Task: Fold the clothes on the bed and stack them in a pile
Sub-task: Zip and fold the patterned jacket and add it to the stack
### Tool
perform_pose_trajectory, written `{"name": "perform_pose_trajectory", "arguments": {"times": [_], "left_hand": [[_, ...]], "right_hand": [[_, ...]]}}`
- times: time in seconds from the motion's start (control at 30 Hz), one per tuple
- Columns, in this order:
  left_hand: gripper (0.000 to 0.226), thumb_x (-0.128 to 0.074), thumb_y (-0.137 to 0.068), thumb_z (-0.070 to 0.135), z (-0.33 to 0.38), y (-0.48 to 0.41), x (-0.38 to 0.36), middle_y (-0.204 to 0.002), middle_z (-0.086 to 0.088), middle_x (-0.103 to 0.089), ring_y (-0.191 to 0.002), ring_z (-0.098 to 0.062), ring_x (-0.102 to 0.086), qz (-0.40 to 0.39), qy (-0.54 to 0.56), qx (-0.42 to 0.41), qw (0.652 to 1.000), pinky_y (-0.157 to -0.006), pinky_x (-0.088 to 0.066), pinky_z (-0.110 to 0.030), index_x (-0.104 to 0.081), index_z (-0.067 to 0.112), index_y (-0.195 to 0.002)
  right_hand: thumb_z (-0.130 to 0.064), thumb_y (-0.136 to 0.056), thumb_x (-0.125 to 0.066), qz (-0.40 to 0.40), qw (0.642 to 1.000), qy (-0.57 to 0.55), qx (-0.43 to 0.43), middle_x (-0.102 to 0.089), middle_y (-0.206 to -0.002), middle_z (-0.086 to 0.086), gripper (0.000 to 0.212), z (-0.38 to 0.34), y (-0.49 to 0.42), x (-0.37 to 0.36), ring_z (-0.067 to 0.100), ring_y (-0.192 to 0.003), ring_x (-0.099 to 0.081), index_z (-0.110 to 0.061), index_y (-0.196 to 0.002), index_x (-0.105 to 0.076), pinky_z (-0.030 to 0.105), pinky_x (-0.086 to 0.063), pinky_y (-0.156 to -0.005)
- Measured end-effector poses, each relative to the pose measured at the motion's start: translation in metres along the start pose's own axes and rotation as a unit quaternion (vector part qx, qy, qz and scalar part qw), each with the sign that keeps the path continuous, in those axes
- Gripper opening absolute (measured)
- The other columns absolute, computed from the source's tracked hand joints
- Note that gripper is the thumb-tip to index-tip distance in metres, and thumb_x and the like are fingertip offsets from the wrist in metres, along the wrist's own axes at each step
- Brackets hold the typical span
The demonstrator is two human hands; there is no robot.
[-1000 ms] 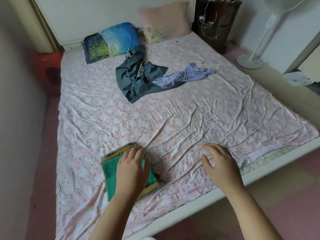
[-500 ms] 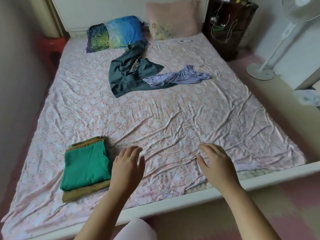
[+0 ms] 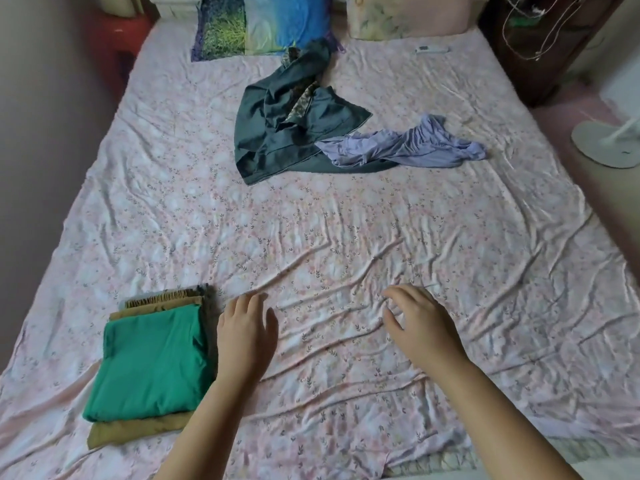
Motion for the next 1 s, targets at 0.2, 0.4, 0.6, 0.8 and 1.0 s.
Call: {"name": "perform_pose_trajectory", "arguments": {"times": [0.2, 0.4, 0.6, 0.8, 1.0], "left_hand": [[0.038, -0.04, -0.081, 0.028, -0.051, -0.092, -0.101, -0.099, -0.013, -0.067, -0.089, -0.034, -0.063, 0.005, -0.014, 0.065, 0.998, -0.075, -0.052, -0.042, -0.063, 0.004, -0.1], [0.029, -0.065, -0.08, 0.015, -0.117, -0.194, -0.225, -0.11, -0.016, -0.064, -0.101, -0.038, -0.059, -0.005, -0.034, 0.088, 0.995, -0.085, -0.048, -0.048, -0.063, 0.002, -0.105], [0.05, -0.037, -0.081, 0.038, -0.183, -0.282, -0.286, -0.122, -0.014, -0.058, -0.11, -0.039, -0.051, 0.026, -0.035, 0.128, 0.991, -0.091, -0.041, -0.05, -0.06, 0.009, -0.114], [0.054, -0.037, -0.076, 0.049, -0.215, -0.291, -0.32, -0.126, -0.002, -0.053, -0.115, -0.024, -0.039, 0.08, -0.063, 0.117, 0.988, -0.088, -0.028, -0.039, -0.055, 0.026, -0.121], [0.049, -0.041, -0.074, 0.045, -0.217, -0.294, -0.322, -0.121, -0.004, -0.056, -0.11, -0.024, -0.04, 0.13, -0.05, 0.111, 0.984, -0.083, -0.027, -0.037, -0.061, 0.023, -0.113]], "right_hand": [[-0.017, -0.08, -0.06, -0.057, 0.996, -0.002, 0.075, -0.067, -0.1, 0.001, 0.023, 0.016, -0.133, -0.109, 0.021, -0.09, -0.064, -0.011, -0.102, -0.065, 0.032, -0.055, -0.072], [-0.019, -0.09, -0.05, -0.09, 0.991, -0.007, 0.095, -0.06, -0.117, -0.001, 0.029, 0.035, -0.252, -0.229, 0.019, -0.11, -0.054, -0.014, -0.117, -0.059, 0.031, -0.045, -0.089], [-0.023, -0.094, -0.042, -0.116, 0.983, -0.009, 0.14, -0.046, -0.133, -0.006, 0.038, 0.035, -0.343, -0.309, 0.013, -0.123, -0.039, -0.018, -0.131, -0.045, 0.026, -0.038, -0.096], [-0.017, -0.093, -0.046, -0.089, 0.978, -0.006, 0.187, -0.043, -0.137, 0.001, 0.04, 0.02, -0.431, -0.361, 0.019, -0.127, -0.036, -0.013, -0.132, -0.044, 0.029, -0.031, -0.102], [-0.017, -0.091, -0.048, 0.031, 0.978, 0.006, 0.208, -0.046, -0.136, 0.007, 0.037, 0.001, -0.518, -0.391, 0.023, -0.128, -0.038, -0.009, -0.127, -0.051, 0.035, -0.031, -0.104]]}}
Point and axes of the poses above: each hand's wrist, its own y-axis away from the middle knuckle, its own x-axis out of the back of the hand, z = x × y, the point moved 7 cm from there along -y, towards the middle knuckle
